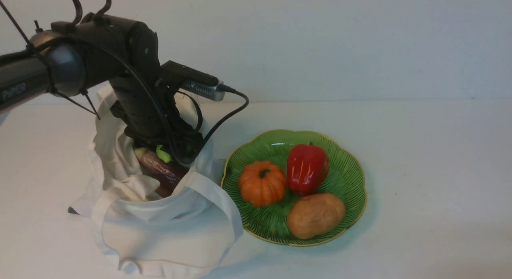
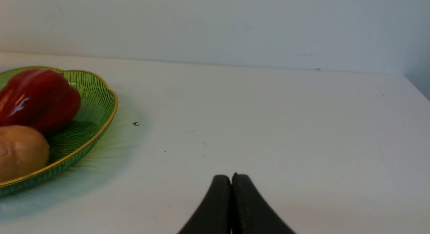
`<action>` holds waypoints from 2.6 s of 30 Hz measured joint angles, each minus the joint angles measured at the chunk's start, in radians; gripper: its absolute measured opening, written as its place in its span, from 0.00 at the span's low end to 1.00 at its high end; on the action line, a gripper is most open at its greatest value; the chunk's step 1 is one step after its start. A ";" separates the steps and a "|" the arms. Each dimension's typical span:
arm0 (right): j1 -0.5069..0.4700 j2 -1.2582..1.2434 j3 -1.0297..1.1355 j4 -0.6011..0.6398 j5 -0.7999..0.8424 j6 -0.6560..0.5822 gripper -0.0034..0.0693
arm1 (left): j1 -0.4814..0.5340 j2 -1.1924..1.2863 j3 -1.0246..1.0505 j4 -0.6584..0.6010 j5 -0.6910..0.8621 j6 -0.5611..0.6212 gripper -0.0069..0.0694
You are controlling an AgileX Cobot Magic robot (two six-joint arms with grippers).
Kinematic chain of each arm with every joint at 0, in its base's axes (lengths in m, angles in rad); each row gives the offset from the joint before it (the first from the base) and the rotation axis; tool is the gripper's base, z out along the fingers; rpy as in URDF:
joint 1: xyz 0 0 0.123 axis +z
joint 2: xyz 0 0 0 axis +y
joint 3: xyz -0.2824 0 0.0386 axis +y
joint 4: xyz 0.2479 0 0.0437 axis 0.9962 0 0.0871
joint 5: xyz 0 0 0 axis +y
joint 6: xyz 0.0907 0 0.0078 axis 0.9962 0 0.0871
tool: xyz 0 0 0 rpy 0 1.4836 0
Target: Take vegetables from cloth bag on white table place on plate.
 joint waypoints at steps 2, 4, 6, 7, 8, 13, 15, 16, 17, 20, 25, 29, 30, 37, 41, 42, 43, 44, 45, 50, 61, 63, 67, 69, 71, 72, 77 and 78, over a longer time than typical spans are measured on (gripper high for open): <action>0.000 0.000 0.000 0.000 0.000 0.000 0.03 | 0.000 -0.015 0.000 0.015 0.034 -0.001 0.57; 0.000 0.000 0.000 0.000 0.000 0.000 0.03 | 0.000 -0.031 0.000 0.023 0.062 -0.001 0.57; 0.000 0.000 0.000 0.000 0.000 0.000 0.03 | 0.000 -0.073 0.000 0.029 0.087 -0.003 0.57; 0.000 0.000 0.000 0.000 0.000 0.000 0.03 | 0.000 -0.111 0.000 0.032 0.090 -0.005 0.57; 0.000 0.000 0.000 0.000 0.000 0.000 0.03 | 0.000 -0.116 0.000 0.032 0.092 -0.005 0.57; 0.000 0.000 0.000 0.000 0.000 0.000 0.03 | 0.000 -0.248 0.000 0.024 0.162 -0.009 0.57; 0.000 0.000 0.000 0.000 0.000 0.000 0.03 | 0.000 -0.286 0.000 -0.003 0.195 -0.010 0.57; 0.000 0.000 0.000 0.000 0.000 0.000 0.03 | 0.000 -0.302 0.000 -0.016 0.205 -0.010 0.57; 0.000 0.000 0.000 0.000 0.000 0.000 0.03 | 0.000 -0.323 0.000 -0.042 0.211 -0.010 0.57; 0.000 0.000 0.000 0.000 0.000 0.000 0.03 | -0.029 -0.384 0.014 -0.115 0.215 -0.006 0.57; 0.000 0.000 0.000 0.000 0.000 0.000 0.03 | -0.175 -0.442 0.036 -0.152 0.220 -0.004 0.57; 0.000 0.000 0.000 0.000 0.000 0.000 0.03 | -0.320 -0.412 0.039 -0.162 0.155 -0.001 0.57; 0.000 0.000 0.000 0.000 0.000 0.000 0.03 | -0.326 -0.404 0.039 -0.162 0.146 -0.001 0.57; 0.000 0.000 0.000 0.000 0.000 0.000 0.03 | -0.418 -0.192 0.039 -0.138 -0.155 -0.113 0.57; 0.000 0.000 0.000 0.000 0.000 0.000 0.03 | -0.418 -0.084 0.039 -0.042 -0.194 -0.205 0.57; 0.000 0.000 0.000 0.000 0.000 0.000 0.03 | -0.418 -0.071 0.039 -0.018 -0.196 -0.225 0.57; 0.000 0.000 0.000 0.000 0.000 0.000 0.03 | -0.418 -0.047 0.039 0.016 -0.203 -0.254 0.57; 0.000 0.000 0.000 0.000 0.000 0.000 0.03 | -0.418 -0.040 0.039 0.027 -0.209 -0.263 0.57; 0.000 0.000 0.000 0.000 0.000 0.000 0.03 | -0.418 -0.017 0.039 0.069 -0.225 -0.297 0.57; 0.000 0.000 0.000 0.000 0.000 0.000 0.03 | -0.418 0.024 0.039 0.139 -0.293 -0.363 0.57; 0.000 0.000 0.000 0.000 0.000 0.000 0.03 | -0.418 0.037 0.031 0.167 -0.380 -0.426 0.79; 0.000 0.000 0.000 0.000 0.000 0.000 0.03 | -0.418 0.037 0.018 0.172 -0.360 -0.430 0.84; 0.000 0.000 0.000 0.000 0.000 0.000 0.03 | -0.419 0.034 -0.033 0.208 -0.248 -0.430 0.86; 0.000 0.000 0.000 0.000 0.000 0.000 0.03 | -0.419 0.023 -0.068 0.237 -0.181 -0.430 0.83; 0.000 0.000 0.000 0.000 0.000 0.000 0.03 | -0.420 -0.012 -0.130 0.303 -0.073 -0.430 0.72; 0.000 0.000 0.000 0.000 0.000 0.000 0.03 | -0.420 -0.050 -0.162 0.338 -0.012 -0.427 0.62; 0.000 0.000 0.000 0.000 0.000 0.000 0.03 | -0.420 -0.255 -0.191 0.434 0.117 -0.437 0.17; 0.000 0.000 0.000 0.000 0.000 0.000 0.03 | -0.420 -0.307 -0.185 0.437 0.129 -0.447 0.13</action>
